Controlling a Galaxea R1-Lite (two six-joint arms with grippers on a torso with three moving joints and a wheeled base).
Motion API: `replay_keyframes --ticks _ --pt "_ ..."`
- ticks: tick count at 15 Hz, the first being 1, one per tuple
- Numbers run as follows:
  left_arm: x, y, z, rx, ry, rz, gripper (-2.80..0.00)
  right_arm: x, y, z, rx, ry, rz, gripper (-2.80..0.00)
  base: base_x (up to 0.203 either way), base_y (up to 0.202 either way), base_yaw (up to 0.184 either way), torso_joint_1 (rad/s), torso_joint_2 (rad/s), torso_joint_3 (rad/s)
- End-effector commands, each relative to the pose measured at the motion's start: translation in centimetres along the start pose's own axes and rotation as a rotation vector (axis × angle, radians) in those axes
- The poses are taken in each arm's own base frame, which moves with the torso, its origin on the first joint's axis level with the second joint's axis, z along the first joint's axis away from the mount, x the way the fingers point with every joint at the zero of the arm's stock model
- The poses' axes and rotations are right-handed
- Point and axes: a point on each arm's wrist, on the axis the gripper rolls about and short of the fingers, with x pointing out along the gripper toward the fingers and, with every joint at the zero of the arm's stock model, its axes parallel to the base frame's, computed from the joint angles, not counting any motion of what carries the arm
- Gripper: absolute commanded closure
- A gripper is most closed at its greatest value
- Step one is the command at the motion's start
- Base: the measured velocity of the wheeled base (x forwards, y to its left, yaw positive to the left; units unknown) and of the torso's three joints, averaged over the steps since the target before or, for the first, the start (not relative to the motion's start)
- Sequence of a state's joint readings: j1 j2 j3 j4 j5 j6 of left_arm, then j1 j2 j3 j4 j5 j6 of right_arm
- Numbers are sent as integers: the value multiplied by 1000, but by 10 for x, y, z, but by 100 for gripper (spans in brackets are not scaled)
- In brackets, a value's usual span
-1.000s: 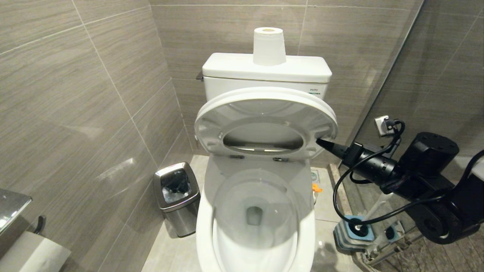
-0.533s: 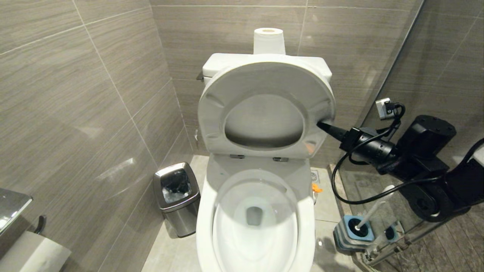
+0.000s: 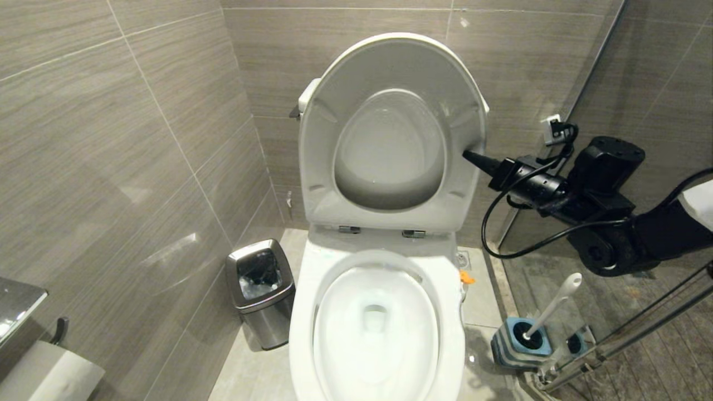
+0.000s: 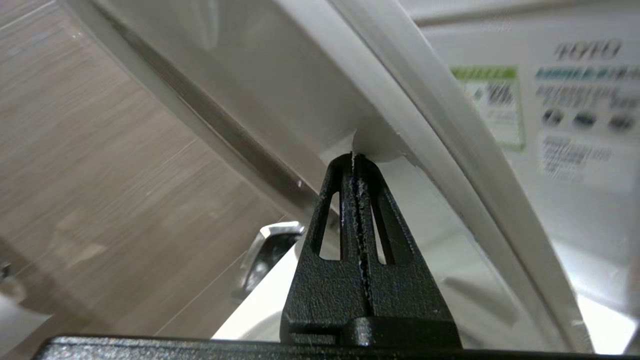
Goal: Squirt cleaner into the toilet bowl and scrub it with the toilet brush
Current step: Use the right hand to fully open the toilet lid
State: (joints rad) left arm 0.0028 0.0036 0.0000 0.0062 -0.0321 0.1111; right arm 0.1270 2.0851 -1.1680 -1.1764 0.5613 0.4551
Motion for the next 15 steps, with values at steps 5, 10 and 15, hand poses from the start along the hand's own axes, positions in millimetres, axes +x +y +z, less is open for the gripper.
replay_keyframes --ticks 5,10,15 --pt "0 0 0 -1 -1 0 0 42 -31 1 1 6 -5 0 0 0 0 0 0 0" --pt "0 0 0 -4 0 1 0 55 -49 -3 7 28 -27 0 0 0 0 0 0 0" --pt "0 0 0 -17 -2 6 0 68 -57 5 -3 28 -41 0 0 0 0 0 0 0"
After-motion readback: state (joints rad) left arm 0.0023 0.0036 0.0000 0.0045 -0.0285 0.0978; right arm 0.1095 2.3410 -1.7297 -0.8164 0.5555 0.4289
